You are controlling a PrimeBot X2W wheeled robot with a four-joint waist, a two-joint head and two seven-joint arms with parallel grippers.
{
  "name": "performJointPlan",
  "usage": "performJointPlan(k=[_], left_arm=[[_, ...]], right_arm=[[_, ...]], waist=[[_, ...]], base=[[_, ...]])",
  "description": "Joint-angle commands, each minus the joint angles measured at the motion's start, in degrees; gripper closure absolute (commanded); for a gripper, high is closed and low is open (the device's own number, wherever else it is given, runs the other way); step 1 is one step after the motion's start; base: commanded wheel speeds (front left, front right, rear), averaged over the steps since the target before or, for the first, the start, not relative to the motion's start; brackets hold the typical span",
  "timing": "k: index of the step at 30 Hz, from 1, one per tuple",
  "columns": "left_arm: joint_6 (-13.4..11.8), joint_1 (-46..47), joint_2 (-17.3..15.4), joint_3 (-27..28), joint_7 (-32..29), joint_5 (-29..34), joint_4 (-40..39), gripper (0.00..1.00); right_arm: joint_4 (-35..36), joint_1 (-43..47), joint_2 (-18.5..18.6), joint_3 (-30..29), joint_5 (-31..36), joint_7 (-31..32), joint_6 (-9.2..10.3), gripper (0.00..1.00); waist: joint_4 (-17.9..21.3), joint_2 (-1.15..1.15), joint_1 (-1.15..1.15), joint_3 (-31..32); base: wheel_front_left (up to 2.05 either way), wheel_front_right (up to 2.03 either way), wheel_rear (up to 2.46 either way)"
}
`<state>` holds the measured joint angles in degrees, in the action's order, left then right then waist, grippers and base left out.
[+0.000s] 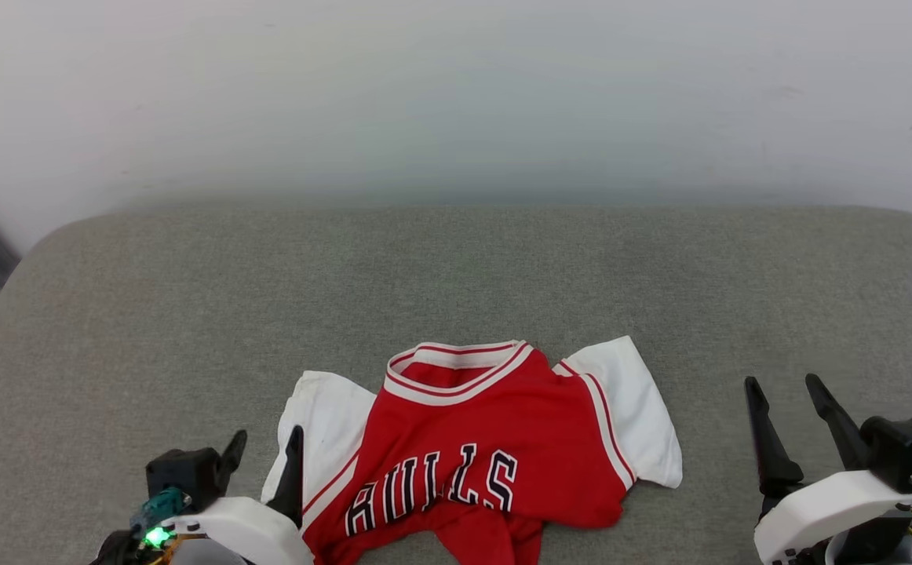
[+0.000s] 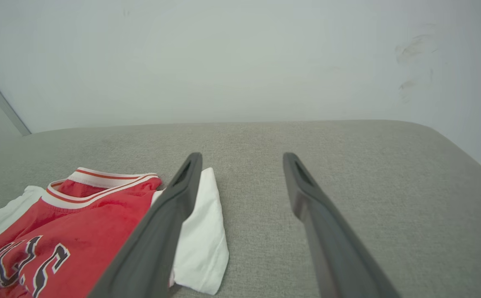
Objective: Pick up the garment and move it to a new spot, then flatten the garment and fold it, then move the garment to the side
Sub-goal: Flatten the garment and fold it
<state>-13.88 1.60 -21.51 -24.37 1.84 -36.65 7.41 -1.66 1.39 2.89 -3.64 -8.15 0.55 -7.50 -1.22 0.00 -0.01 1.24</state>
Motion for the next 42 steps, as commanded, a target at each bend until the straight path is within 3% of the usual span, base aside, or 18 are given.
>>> performJointPlan(k=[1,8,19,25,34,42], left_arm=[[-0.3,0.7,-0.4,0.4,1.6,0.8,-0.8,0.0],[-0.6,2.7,-2.0,2.0,8.6,4.2,-3.9,0.0],[-1.0,4.9,-2.3,2.3,9.9,5.3,-6.9,0.0],[-0.8,6.8,-1.5,1.9,10.4,5.6,-7.6,0.0],[1.3,11.4,0.6,1.4,11.8,5.8,-6.0,0.0],[2.9,13.4,2.3,1.8,12.9,5.6,-3.2,0.0]], right_arm=[[0.5,0.9,0.0,-0.4,0.2,0.2,0.02,0.0],[1.3,1.7,0.0,-1.6,-0.2,1.6,0.02,0.0],[-2.1,-1.6,0.0,-7.0,-2.6,9.6,0.02,0.0],[-5.3,-7.4,0.1,-8.2,-6.2,19.7,0.02,0.0],[-8.1,-18.3,3.9,-7.4,-8.3,42.0,0.02,0.0],[-10.9,-22.4,4.5,-4.6,-7.8,50.9,0.02,0.0]], waist=[[0.2,0.0,0.01,0.2],[0.8,0.0,0.01,0.8],[-1.1,0.0,0.01,-1.8],[-4.0,0.0,0.01,-6.2],[-9.8,0.0,0.01,-13.6],[-12.6,0.0,0.01,-16.2]], base=[[0.0,0.0,0.0],[0.0,0.0,0.0],[0.0,0.0,0.0],[0.0,0.0,0.0],[0.0,0.0,0.0],[0.0,0.0,0.0]])
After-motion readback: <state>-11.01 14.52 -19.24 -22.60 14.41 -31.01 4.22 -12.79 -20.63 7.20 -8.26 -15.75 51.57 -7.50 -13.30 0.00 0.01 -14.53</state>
